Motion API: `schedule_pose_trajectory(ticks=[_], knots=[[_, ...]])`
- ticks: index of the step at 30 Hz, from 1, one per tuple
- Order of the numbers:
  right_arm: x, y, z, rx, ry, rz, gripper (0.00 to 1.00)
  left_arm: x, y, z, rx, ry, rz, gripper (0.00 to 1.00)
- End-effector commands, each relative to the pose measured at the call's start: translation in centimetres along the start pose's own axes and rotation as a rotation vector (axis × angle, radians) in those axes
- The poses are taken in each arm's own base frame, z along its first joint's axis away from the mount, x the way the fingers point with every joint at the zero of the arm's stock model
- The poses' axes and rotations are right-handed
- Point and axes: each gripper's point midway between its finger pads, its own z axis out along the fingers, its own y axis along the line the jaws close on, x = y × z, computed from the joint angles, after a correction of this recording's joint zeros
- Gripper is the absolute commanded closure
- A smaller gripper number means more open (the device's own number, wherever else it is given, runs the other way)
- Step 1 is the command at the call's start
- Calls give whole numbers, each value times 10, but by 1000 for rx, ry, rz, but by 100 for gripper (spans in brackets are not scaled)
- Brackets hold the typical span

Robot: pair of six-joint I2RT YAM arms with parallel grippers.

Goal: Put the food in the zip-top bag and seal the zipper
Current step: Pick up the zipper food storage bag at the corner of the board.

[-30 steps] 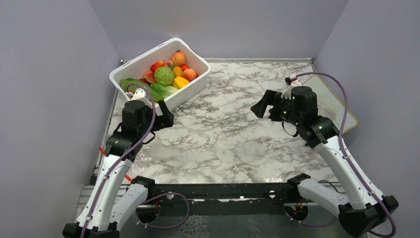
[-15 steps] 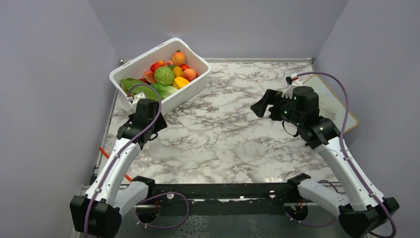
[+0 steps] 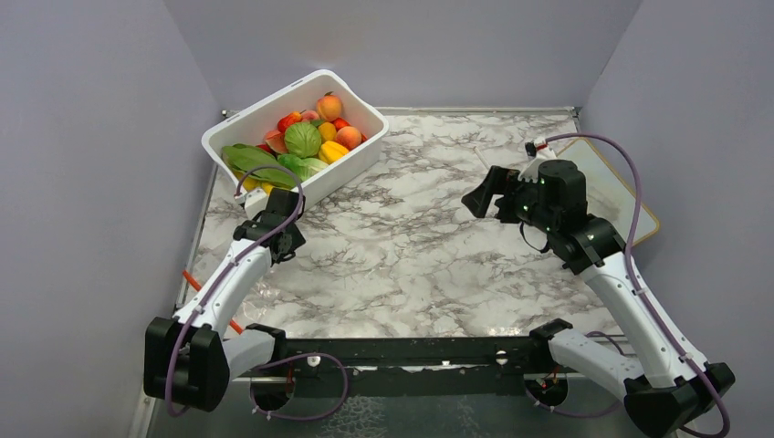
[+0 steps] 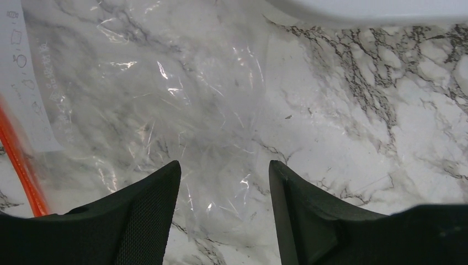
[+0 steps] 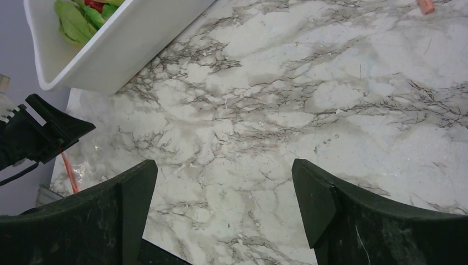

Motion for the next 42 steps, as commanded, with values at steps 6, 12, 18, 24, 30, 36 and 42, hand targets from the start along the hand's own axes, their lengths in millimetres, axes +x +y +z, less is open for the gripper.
schedule_pose_trajectory(ticks=[6,12,18,24,30,36,42], knots=[[-9,4,-10,-31,-56,-35,7,3,14,20,-125,-11,-56,41],[-11,8,-16,-55,-78,-41,8,9,13,24,-128,9,-50,57],[-8,7,-18,-53,-72,-26,9,9,13,20,-102,3,-55,92],[3,17,-18,-111,-26,-1,11,6,1,4,11,3,-78,100],[23,41,-18,-273,74,-17,14,-11,-28,-36,241,-16,-73,100],[21,69,-25,-451,44,7,20,-27,-60,-86,485,-9,-79,100],[15,80,-15,-497,26,49,25,-30,-88,-119,662,49,-132,100]])
